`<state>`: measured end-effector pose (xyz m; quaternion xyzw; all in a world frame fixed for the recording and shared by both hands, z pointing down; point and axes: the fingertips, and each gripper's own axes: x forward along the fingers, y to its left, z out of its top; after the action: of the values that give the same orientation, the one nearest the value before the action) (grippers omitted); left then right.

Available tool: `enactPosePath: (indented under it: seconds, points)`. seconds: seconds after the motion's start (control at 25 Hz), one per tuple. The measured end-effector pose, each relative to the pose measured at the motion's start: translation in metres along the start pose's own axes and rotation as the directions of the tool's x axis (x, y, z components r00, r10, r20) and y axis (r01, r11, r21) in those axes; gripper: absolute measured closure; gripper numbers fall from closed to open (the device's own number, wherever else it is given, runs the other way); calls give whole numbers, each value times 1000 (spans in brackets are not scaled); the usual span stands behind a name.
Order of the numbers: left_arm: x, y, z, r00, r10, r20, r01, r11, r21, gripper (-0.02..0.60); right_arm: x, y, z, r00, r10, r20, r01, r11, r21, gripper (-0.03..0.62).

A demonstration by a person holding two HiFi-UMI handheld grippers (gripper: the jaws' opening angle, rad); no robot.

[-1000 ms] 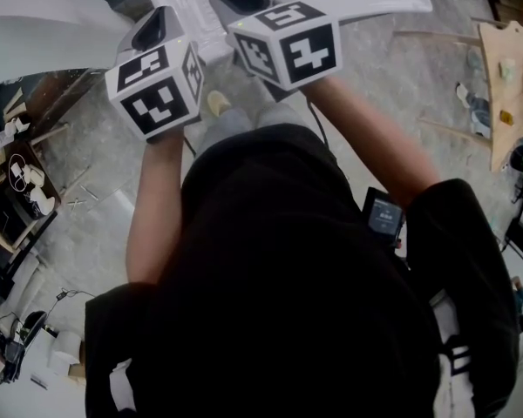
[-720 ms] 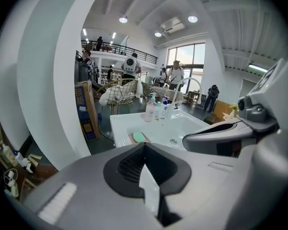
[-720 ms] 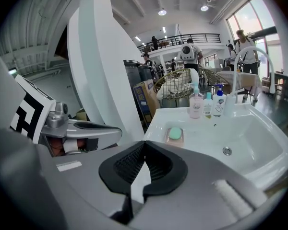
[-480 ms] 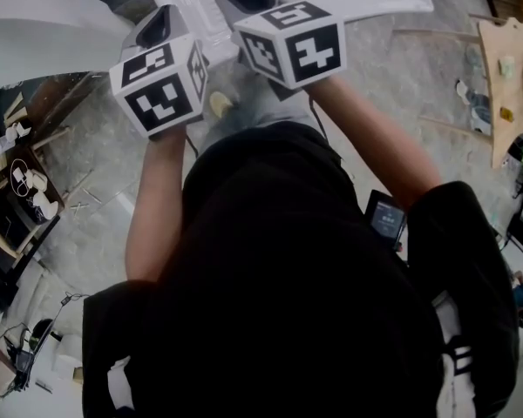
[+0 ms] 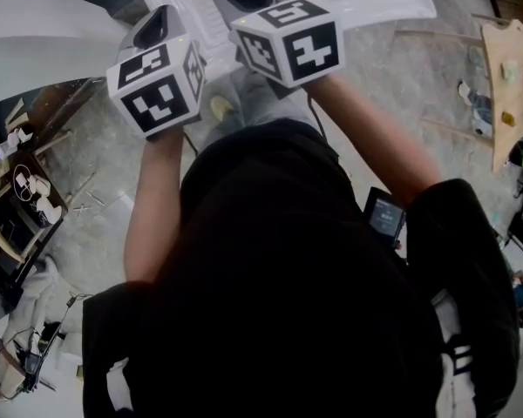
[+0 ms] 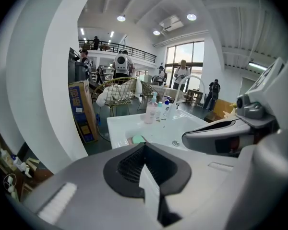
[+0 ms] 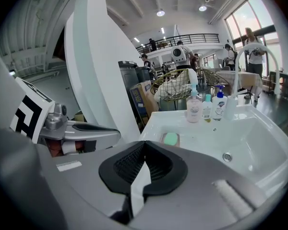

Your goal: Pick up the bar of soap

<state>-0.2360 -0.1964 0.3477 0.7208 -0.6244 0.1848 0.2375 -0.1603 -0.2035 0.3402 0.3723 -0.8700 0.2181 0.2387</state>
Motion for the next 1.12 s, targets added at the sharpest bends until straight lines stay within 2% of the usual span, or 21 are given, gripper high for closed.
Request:
enactPosePath:
  seconds: [0.44, 1.12]
  points:
    - [56, 0, 41, 1000, 26, -3, -26, 1000, 0, 584, 32, -55, 36, 1000, 15, -4, -15, 1000, -11, 582]
    - [146, 20, 70, 992, 51, -111, -53, 998, -15, 584, 99, -116, 67, 996, 50, -79, -49, 999, 17, 582]
